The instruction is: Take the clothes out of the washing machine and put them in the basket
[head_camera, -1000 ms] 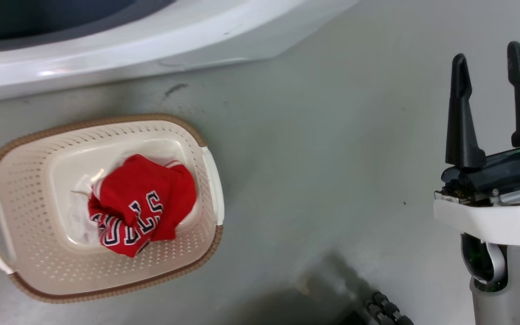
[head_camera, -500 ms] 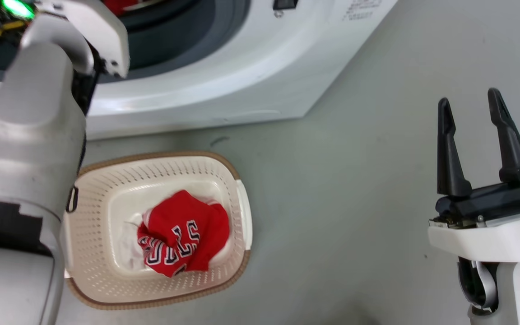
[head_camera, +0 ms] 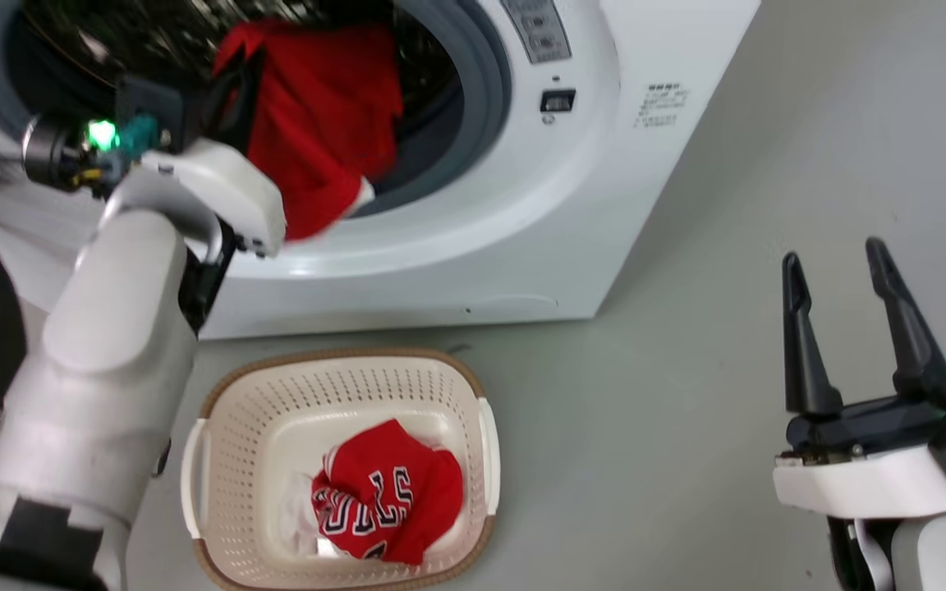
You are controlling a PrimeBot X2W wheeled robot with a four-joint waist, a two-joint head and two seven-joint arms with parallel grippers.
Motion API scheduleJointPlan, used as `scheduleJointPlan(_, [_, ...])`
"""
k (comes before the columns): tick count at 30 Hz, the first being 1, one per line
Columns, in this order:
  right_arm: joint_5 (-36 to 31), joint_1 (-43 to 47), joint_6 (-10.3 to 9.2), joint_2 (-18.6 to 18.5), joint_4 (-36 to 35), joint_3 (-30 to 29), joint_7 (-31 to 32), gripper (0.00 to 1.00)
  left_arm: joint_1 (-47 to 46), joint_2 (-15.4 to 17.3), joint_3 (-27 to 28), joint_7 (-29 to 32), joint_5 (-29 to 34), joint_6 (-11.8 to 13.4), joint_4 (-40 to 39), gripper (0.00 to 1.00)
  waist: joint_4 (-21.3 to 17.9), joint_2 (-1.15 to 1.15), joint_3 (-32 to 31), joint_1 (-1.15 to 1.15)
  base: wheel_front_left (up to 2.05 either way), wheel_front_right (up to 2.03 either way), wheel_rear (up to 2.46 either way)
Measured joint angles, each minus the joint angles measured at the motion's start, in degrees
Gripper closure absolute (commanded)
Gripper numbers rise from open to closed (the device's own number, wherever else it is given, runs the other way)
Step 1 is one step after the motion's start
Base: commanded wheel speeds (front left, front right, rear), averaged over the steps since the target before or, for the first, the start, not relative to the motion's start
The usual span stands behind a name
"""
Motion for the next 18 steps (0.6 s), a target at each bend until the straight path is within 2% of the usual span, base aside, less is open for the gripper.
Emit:
scheduleJointPlan(11, [0.22,4.27,0.00,0.00,1.08,-0.92,0.00,0.00,14.13,2.60,0.15,0.66,-0.35,3.82,-22.48,1.00,2.44,0.00,-7.80,0.00,0.00,0.00,0.00])
scheduleJointPlan(18, [0.13,6.09,0.00,0.00,1.54,-0.69,0.00,0.00,21.01,5.98,1.00,4.04,-0.25,7.91,-38.86,1.00,3.31,0.00,-11.24,0.00,0.00,0.00,0.00])
